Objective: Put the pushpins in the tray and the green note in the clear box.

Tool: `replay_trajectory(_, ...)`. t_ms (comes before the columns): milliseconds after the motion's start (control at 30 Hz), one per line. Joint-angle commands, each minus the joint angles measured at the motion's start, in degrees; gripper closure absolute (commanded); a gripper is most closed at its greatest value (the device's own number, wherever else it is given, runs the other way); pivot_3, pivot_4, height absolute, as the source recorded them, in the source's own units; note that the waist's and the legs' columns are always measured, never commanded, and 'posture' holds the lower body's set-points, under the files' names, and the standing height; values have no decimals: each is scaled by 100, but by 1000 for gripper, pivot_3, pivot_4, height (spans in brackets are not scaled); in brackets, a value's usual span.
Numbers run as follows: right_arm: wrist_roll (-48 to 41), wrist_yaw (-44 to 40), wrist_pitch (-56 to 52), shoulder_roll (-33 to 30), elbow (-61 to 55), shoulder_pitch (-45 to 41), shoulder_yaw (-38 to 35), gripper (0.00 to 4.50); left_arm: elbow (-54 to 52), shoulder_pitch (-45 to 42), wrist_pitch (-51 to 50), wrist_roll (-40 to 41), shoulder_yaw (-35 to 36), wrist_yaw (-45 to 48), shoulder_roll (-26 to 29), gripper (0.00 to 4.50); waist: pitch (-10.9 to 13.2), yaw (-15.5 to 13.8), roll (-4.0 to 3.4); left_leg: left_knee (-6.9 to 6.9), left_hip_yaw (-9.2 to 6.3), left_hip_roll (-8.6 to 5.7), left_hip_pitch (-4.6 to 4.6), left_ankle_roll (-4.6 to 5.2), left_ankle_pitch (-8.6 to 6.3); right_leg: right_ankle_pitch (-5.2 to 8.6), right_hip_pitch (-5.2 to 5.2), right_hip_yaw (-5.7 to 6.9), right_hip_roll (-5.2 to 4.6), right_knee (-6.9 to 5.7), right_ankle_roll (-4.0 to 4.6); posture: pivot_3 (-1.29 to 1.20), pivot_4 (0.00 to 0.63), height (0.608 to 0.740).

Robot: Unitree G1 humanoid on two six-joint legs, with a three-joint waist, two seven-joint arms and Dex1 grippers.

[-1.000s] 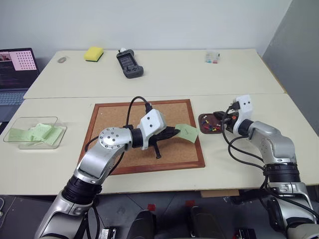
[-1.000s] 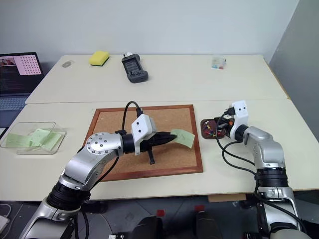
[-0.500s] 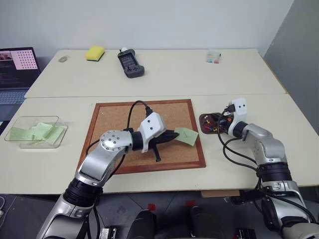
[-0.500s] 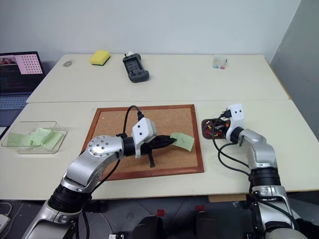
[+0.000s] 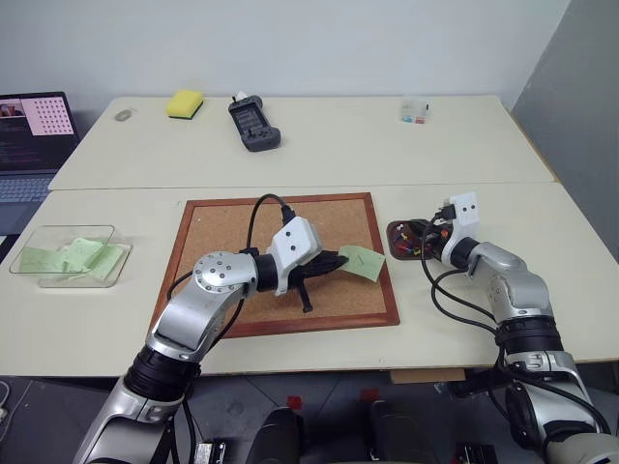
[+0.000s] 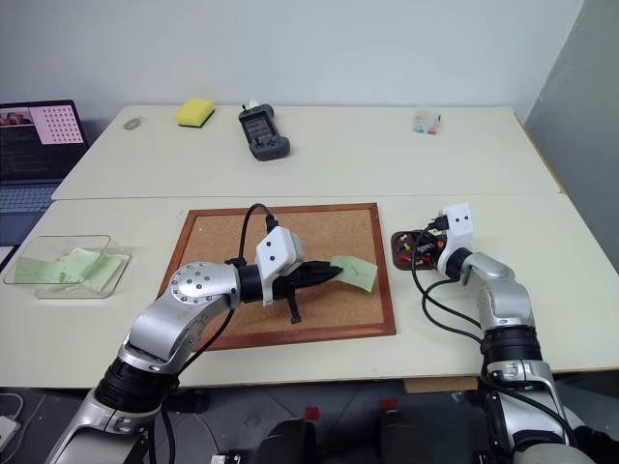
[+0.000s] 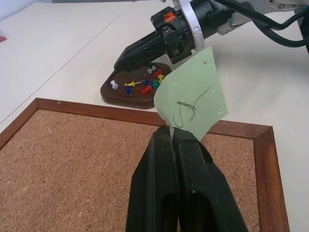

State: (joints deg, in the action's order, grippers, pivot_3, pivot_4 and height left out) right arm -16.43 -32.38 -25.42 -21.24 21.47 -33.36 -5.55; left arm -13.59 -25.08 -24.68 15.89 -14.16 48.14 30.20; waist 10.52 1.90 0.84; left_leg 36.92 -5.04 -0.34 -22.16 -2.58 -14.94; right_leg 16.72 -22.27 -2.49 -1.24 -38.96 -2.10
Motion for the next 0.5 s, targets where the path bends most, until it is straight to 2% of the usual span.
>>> replay_trajectory(33, 35, -18, 89, -47, -61, -12, -32, 3262, -139, -53, 4, 55, 162, 4, -22, 4500, 0, 0, 0, 0, 0, 0, 0, 0, 0, 0, 0, 0, 0, 0, 0, 0, 150, 740)
replay_trajectory(267, 3, -36, 49, -148, -245, -20, -72, 1770, -135, -62, 1, 52, 177, -23, -53, 4500, 0, 4, 0, 0, 1, 0, 0, 0, 0, 0, -1, -1, 0, -1, 0, 0, 150, 740)
replay_trajectory(500, -149, -61, -178, -258, -787, 43, -136, 523, -128, -70, 13, 46, 179, -44, -92, 4500, 0, 4, 0, 0, 1, 0, 0, 0, 0, 0, -1, -1, 0, -1, 0, 0, 150, 740)
